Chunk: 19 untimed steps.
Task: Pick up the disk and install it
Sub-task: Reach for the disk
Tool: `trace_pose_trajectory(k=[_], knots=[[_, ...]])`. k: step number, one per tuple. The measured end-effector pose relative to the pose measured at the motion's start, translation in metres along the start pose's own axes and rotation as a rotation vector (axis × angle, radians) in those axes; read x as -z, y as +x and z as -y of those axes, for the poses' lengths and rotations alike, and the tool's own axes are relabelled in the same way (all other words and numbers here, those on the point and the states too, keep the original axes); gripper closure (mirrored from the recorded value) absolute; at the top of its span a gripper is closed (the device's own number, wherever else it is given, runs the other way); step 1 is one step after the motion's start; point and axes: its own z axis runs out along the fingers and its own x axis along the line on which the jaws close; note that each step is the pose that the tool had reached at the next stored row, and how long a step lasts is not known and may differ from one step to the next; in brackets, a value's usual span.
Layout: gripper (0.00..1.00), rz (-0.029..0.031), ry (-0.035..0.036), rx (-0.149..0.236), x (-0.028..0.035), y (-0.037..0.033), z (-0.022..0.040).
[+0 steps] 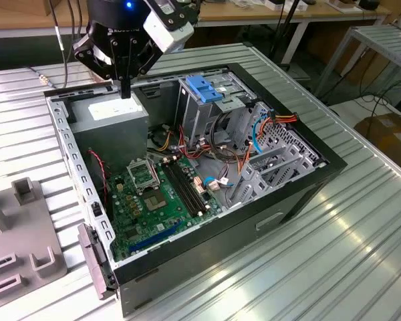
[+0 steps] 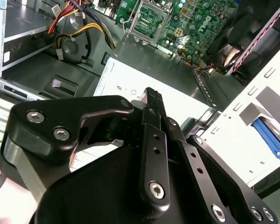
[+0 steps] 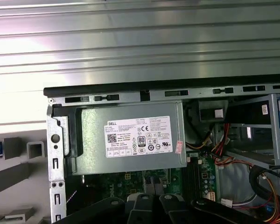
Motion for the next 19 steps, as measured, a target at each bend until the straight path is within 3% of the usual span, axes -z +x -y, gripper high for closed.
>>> trace_pose_trajectory(k=[19], knots=[[0.90,0.0000,0.0000,0.000,0.0004,0.0149,0.0011]])
